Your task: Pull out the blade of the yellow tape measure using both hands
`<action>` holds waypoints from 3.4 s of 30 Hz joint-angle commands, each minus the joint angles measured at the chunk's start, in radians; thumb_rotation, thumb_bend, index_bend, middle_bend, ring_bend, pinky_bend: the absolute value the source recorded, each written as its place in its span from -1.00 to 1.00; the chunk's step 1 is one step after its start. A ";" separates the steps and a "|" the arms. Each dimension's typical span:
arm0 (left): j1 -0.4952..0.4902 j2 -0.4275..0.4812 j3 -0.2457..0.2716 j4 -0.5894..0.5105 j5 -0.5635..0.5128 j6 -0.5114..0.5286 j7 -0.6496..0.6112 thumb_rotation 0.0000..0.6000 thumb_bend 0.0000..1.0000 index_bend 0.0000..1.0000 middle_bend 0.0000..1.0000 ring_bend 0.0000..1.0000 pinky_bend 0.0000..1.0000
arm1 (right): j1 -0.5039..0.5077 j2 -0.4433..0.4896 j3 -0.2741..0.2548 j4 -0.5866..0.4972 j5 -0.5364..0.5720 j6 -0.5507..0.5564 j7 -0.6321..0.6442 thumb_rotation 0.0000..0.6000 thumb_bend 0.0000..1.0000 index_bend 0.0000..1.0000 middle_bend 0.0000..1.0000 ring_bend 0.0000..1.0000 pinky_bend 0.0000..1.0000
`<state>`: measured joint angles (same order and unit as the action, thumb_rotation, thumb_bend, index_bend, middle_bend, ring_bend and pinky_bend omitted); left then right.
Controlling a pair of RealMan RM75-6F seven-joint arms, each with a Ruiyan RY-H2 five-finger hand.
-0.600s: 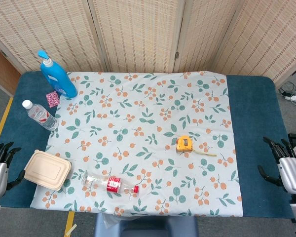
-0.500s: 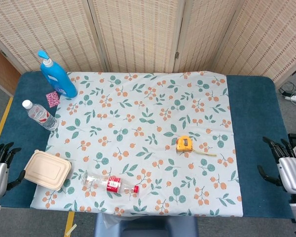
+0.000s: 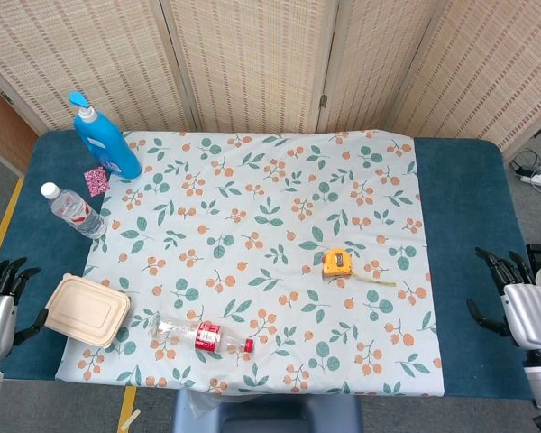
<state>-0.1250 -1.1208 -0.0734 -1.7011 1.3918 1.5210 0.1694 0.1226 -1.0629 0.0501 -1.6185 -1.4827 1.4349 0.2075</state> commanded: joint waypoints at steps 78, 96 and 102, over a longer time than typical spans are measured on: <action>-0.343 -0.220 -0.199 -0.094 -0.005 -0.284 -0.032 1.00 -0.36 -0.65 -0.77 -0.79 -1.00 | 0.563 -0.639 0.237 0.274 0.168 -0.436 0.210 1.00 -0.23 0.15 -0.01 -0.29 -0.70; -0.488 -0.437 -0.207 -0.037 -0.056 -0.319 0.147 1.00 -0.36 -0.71 -0.78 -0.82 -1.00 | 0.649 -0.860 0.280 0.432 0.159 -0.399 0.263 1.00 -0.23 0.15 -0.01 -0.29 -0.68; -0.512 -0.466 -0.209 -0.036 -0.073 -0.327 0.138 1.00 -0.36 -0.71 -0.77 -0.82 -1.00 | 0.670 -0.901 0.288 0.455 0.168 -0.399 0.230 1.00 -0.23 0.15 -0.01 -0.29 -0.68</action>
<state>-0.6346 -1.5847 -0.2829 -1.7369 1.3203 1.1952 0.3100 0.7883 -1.9576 0.3360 -1.1673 -1.3166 1.0355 0.4427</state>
